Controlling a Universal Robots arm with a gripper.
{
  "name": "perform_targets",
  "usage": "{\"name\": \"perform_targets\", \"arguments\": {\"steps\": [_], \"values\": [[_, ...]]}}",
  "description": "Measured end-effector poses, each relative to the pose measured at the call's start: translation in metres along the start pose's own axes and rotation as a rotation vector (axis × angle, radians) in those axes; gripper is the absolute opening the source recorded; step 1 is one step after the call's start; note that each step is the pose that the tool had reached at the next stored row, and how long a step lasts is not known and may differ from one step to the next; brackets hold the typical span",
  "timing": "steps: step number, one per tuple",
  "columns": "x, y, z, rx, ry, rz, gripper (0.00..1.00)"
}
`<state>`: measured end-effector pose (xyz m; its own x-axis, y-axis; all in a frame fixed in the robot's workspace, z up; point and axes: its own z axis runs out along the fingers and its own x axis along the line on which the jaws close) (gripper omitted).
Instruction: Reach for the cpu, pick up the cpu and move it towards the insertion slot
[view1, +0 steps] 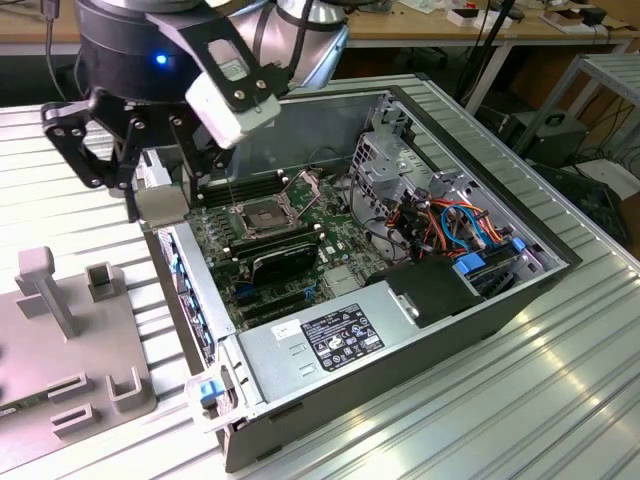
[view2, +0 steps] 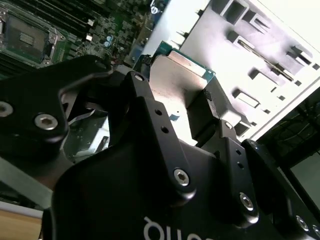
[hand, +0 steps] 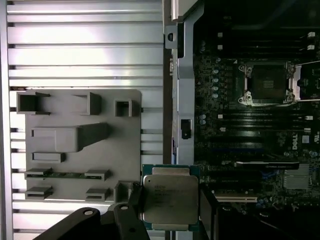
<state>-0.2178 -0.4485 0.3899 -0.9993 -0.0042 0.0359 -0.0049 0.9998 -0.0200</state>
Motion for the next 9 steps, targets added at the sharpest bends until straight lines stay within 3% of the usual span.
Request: {"name": "perform_targets", "arguments": {"steps": [4,9], "values": [[-0.018,0.0004,0.0007,-0.0001,0.0,0.001,0.54],[-0.0243,0.0004,0.0029,-0.0003,0.0,0.002,0.54]]}}
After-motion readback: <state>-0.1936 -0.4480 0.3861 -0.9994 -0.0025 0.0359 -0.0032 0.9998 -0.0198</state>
